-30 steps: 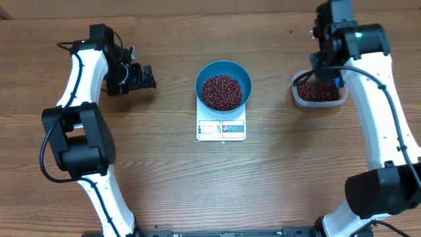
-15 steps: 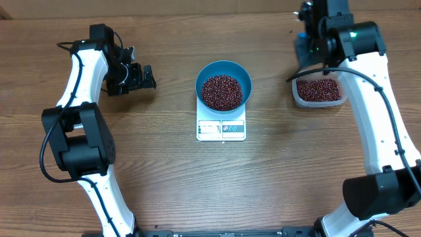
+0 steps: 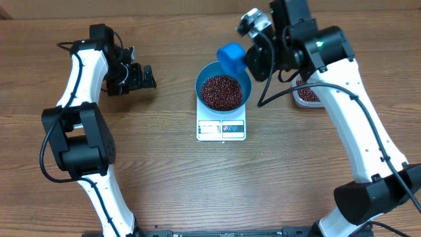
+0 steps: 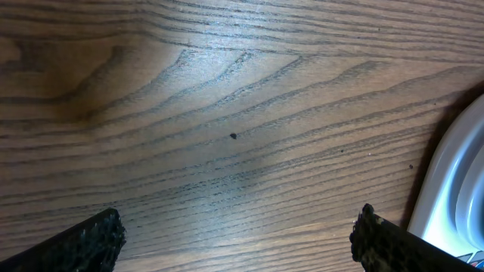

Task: Scoop item into bowl and weigh 150g on scale
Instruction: 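Hold the scoop over the blue bowl and tip beans in slowly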

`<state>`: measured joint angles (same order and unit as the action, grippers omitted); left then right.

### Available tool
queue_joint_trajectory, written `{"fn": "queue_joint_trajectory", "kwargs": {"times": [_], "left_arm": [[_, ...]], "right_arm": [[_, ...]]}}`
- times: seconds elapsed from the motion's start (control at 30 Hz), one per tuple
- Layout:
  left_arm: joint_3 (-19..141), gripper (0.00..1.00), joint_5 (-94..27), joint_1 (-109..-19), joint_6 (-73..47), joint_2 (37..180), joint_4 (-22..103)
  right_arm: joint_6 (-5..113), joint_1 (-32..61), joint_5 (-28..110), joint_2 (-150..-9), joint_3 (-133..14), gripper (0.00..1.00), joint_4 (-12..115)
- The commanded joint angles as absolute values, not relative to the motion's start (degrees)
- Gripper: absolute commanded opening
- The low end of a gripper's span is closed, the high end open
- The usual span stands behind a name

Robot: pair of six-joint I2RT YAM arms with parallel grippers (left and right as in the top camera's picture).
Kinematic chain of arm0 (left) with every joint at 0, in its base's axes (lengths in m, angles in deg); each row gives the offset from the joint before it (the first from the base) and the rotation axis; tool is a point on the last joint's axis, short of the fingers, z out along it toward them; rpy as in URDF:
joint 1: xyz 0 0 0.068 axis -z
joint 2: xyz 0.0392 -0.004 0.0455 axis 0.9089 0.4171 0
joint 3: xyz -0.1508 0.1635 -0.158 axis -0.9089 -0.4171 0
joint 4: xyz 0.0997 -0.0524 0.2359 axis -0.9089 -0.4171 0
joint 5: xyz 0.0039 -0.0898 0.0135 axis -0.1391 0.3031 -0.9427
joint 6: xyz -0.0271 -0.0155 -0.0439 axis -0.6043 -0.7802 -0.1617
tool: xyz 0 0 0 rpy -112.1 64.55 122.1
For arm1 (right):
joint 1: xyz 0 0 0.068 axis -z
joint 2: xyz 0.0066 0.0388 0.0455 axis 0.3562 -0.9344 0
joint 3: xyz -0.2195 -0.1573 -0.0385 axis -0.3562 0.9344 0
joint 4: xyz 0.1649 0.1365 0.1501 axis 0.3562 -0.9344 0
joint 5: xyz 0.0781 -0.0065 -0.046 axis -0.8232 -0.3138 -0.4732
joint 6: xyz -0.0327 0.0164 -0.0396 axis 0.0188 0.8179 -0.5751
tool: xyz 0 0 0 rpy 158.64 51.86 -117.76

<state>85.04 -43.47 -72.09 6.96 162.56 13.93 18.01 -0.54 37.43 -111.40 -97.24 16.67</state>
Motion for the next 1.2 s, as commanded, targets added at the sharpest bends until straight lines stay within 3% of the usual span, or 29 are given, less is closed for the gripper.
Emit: {"fn": "queue_joint_trajectory", "kwargs": {"times": [0.0, 0.4, 1.17], "left_arm": [[85.5, 1.00, -43.6, -71.7, 7.9, 163.0, 14.0], [85.5, 0.99, -43.6, -71.7, 7.9, 163.0, 14.0], [85.5, 1.00, -43.6, -71.7, 7.9, 163.0, 14.0]], "right_arm": [[13.5, -2.7, 37.7, -110.9, -95.5, 0.04, 16.7], [4.4, -6.5, 44.7, -112.5, -91.7, 0.04, 19.1], [4.2, -6.5, 43.4, -117.8, -89.8, 0.04, 19.3]]}}
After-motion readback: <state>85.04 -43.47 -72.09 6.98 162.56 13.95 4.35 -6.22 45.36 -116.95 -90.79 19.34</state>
